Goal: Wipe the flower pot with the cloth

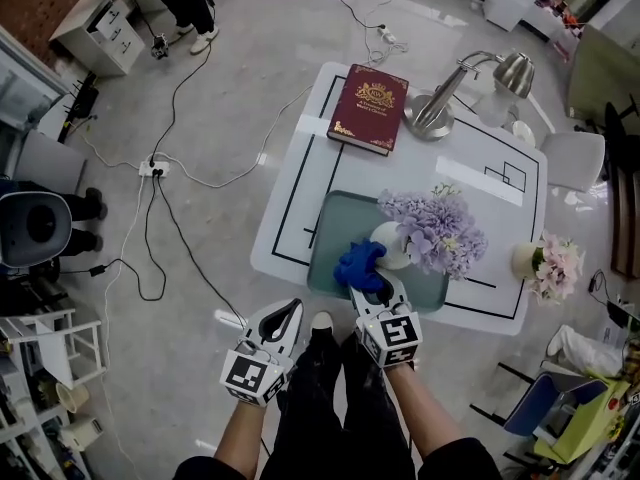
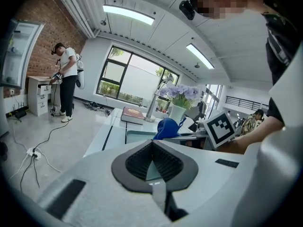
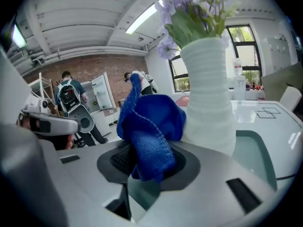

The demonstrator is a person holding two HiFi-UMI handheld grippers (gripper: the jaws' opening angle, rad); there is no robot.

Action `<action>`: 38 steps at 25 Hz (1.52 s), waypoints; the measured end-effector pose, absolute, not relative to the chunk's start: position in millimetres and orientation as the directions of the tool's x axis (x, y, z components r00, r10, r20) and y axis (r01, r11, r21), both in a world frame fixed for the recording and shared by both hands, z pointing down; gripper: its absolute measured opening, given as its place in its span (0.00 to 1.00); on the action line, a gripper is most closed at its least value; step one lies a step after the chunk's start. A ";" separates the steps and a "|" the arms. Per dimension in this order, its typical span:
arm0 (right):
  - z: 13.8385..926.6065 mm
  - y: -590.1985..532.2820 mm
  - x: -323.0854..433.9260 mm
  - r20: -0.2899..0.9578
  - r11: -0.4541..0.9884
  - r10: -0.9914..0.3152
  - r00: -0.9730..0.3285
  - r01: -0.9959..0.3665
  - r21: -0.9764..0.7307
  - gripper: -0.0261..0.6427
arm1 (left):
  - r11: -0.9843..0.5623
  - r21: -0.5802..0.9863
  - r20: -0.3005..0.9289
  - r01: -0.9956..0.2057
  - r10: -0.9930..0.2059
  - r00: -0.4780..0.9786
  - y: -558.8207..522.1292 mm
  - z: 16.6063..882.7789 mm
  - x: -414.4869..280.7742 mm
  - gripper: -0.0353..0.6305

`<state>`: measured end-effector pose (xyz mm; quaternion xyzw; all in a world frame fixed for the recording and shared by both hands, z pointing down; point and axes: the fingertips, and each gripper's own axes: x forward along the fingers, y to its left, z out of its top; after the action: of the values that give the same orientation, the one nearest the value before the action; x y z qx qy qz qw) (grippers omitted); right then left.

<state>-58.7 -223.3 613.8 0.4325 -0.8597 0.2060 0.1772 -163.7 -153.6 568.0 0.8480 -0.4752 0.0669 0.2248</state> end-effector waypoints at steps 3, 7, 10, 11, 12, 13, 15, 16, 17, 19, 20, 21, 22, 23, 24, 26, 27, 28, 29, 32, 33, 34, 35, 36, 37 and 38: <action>582.8 -206.1 -58.3 0.437 0.549 -0.681 -0.588 -0.805 -0.227 0.21 | -0.475 0.312 0.312 -0.823 -0.767 0.561 -153.3 558.1 -157.8 0.06; 525.8 -178.9 -37.2 0.355 0.529 -0.727 -0.587 -0.809 -0.255 0.21 | -0.524 0.299 0.294 -0.797 -0.744 0.600 -148.4 541.2 -141.2 0.06; 491.4 -158.6 -9.4 0.305 0.504 -0.764 -0.569 -0.821 -0.268 0.21 | -0.561 0.286 0.273 -0.777 -0.730 0.627 -140.5 525.9 -121.4 0.06; 481.8 -151.9 1.1 0.291 0.495 -0.776 -0.559 -0.826 -0.269 0.21 | -0.574 0.281 0.263 -0.769 -0.725 0.637 -136.9 519.9 -113.3 0.06; 473.3 -144.4 11.5 0.279 0.484 -0.788 -0.549 -0.833 -0.269 0.21 | -0.587 0.276 0.254 -0.762 -0.720 0.646 -132.0 513.8 -105.0 0.06; 466.1 -135.6 21.4 0.269 0.475 -0.799 -0.538 -0.838 -0.268 0.21 | -0.598 0.270 0.246 -0.755 -0.715 0.654 -125.5 507.8 -96.9 0.06; 453.4 -114.1 39.3 0.245 0.459 -0.817 -0.522 -0.846 -0.272 0.21 | -0.617 0.257 0.234 -0.744 -0.707 0.667 -108.3 496.0 -80.7 0.06; 447.3 -101.6 47.8 0.230 0.453 -0.825 -0.516 -0.847 -0.277 0.21 | -0.626 0.250 0.227 -0.739 -0.704 0.673 -98.1 489.9 -72.1 0.06; 442.3 -88.3 56.5 0.219 0.449 -0.831 -0.511 -0.849 -0.278 0.21 | -0.633 0.243 0.219 -0.735 -0.702 0.678 -87.2 483.7 -63.4 0.06; 436.9 -60.3 74.1 0.218 0.442 -0.838 -0.500 -0.857 -0.266 0.21 | -0.646 0.230 0.199 -0.728 -0.701 0.685 -65.1 470.8 -46.9 0.06; 434.5 -46.3 81.9 0.216 0.439 -0.841 -0.495 -0.860 -0.260 0.21 | -0.651 0.225 0.189 -0.725 -0.701 0.688 -53.5 464.5 -39.7 0.06; 432.0 -32.0 89.2 0.214 0.437 -0.845 -0.491 -0.863 -0.254 0.21 | -0.655 0.220 0.180 -0.723 -0.701 0.690 -41.2 458.8 -33.0 0.06; 429.7 -17.5 96.1 0.212 0.433 -0.848 -0.486 -0.866 -0.249 0.21 | -0.656 0.218 0.174 -0.723 -0.702 0.690 -28.0 453.8 -26.9 0.06; 427.4 -2.9 102.3 0.209 0.432 -0.851 -0.482 -0.868 -0.246 0.21 | -0.656 0.217 0.168 -0.722 -0.704 0.690 -14.3 449.4 -21.5 0.06; 424.6 11.6 107.2 0.202 0.433 -0.852 -0.482 -0.868 -0.243 0.21 | -0.657 0.217 0.164 -0.722 -0.705 0.690 -0.4 445.3 -17.0 0.06; 416.4 40.4 113.3 0.173 0.446 -0.854 -0.490 -0.862 -0.241 0.21 | -0.659 0.211 0.161 -0.722 -0.705 0.691 27.2 437.5 -9.5 0.06; 412.3 54.4 115.5 0.162 0.452 -0.854 -0.494 -0.859 -0.241 0.21 | -0.661 0.207 0.161 -0.721 -0.704 0.692 41.1 433.9 -5.6 0.06; 409.6 68.1 117.4 0.159 0.455 -0.853 -0.498 -0.857 -0.242 0.21 | -0.664 0.203 0.161 -0.720 -0.703 0.693 55.2 430.6 -1.8 0.06; 408.2 80.3 118.9 0.160 0.456 -0.851 -0.499 -0.856 -0.244 0.21 | -0.667 0.200 0.160 -0.718 -0.701 0.695 68.1 427.9 1.6 0.06; 407.4 108.8 121.8 0.165 0.449 -0.852 -0.497 -0.855 -0.259 0.21 | -0.677 0.199 0.162 -0.709 -0.690 0.705 97.9 423.2 10.1 0.06; 407.8 117.7 122.8 0.171 0.445 -0.852 -0.495 -0.856 -0.263 0.21 | -0.678 0.204 0.165 -0.706 -0.687 0.708 107.1 422.8 12.3 0.06; 408.2 125.5 123.1 0.177 0.442 -0.851 -0.494 -0.857 -0.265 0.21 | -0.679 0.209 0.167 -0.703 -0.684 0.710 115.1 422.6 13.7 0.06; 408.4 131.3 122.5 0.181 0.440 -0.851 -0.493 -0.858 -0.266 0.21 | -0.681 0.212 0.169 -0.700 -0.680 0.713 121.1 422.2 14.3 0.06; 408.3 135.3 121.2 0.183 0.436 -0.852 -0.490 -0.859 -0.268 0.21 | -0.686 0.211 0.169 -0.697 -0.676 0.717 125.1 421.2 14.4 0.06; 407.5 137.8 119.6 0.183 0.433 -0.854 -0.487 -0.860 -0.270 0.21 | -0.691 0.208 0.168 -0.692 -0.672 0.721 127.6 419.2 14.4 0.06; 405.9 139.7 117.4 0.183 0.431 -0.855 -0.486 -0.861 -0.272 0.20 | -0.696 0.205 0.165 -0.688 -0.668 0.726 129.5 416.2 14.3 0.06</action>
<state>117.4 139.7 405.9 0.5070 -0.8458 0.1659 0.0088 14.3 129.5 416.2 0.9201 -0.3684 0.0390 0.1271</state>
